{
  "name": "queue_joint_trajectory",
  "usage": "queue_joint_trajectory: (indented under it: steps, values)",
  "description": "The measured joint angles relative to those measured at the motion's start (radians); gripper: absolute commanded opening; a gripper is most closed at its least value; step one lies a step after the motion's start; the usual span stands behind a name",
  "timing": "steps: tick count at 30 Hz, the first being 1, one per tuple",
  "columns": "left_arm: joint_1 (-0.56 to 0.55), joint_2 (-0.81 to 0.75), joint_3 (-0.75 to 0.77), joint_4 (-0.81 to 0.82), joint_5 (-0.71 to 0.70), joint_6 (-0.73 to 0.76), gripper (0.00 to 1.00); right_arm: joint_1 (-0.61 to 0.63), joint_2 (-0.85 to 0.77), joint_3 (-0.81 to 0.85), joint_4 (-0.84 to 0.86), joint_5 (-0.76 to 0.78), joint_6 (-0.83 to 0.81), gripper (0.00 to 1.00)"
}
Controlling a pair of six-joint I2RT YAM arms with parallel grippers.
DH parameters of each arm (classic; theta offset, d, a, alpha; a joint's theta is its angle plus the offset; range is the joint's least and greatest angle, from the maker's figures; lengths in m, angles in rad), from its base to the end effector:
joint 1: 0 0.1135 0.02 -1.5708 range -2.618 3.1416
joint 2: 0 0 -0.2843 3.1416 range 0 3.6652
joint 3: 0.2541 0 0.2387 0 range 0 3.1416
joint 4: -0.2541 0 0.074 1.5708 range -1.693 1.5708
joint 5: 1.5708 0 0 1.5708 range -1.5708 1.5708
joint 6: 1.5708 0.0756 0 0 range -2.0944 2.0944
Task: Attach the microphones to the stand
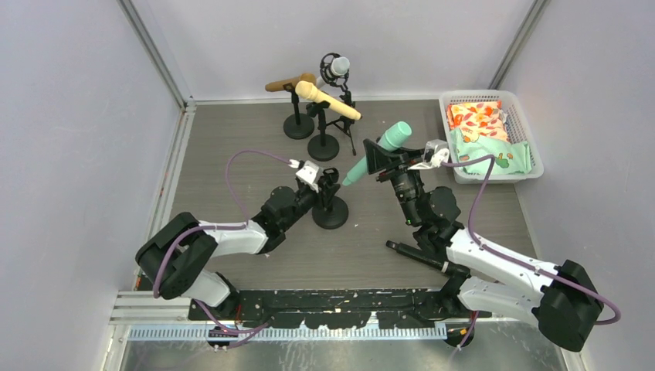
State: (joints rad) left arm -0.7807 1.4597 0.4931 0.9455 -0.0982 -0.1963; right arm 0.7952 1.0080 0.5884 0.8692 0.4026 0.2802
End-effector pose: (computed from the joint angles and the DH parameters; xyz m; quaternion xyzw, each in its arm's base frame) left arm 0.2314 -0.2188 0.2369 0.1727 0.6933 -0.2970 0.6335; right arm 0.1843 0.1456 0.3770 0.0311 0.5469 0.3337 0.7672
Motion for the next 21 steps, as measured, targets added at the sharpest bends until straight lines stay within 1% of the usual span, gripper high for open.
queue_joint_trajectory:
  steps: [5, 9, 15, 21]
  values:
    - [0.000, 0.025, 0.029, -0.013, 0.195, 0.025, 0.00, 0.000, 0.000, -0.087, 0.142, -0.026, -0.057, 0.01]
    - [0.000, 0.058, 0.051, 0.000, 0.287, 0.022, 0.00, 0.000, 0.007, -0.141, 0.256, -0.070, -0.092, 0.01]
    - [0.005, 0.089, 0.057, 0.048, 0.332, -0.008, 0.00, -0.001, 0.047, -0.177, 0.410, -0.116, -0.129, 0.01]
    - [0.007, 0.122, 0.057, 0.112, 0.357, -0.061, 0.00, -0.002, 0.084, -0.180, 0.492, -0.137, -0.151, 0.01]
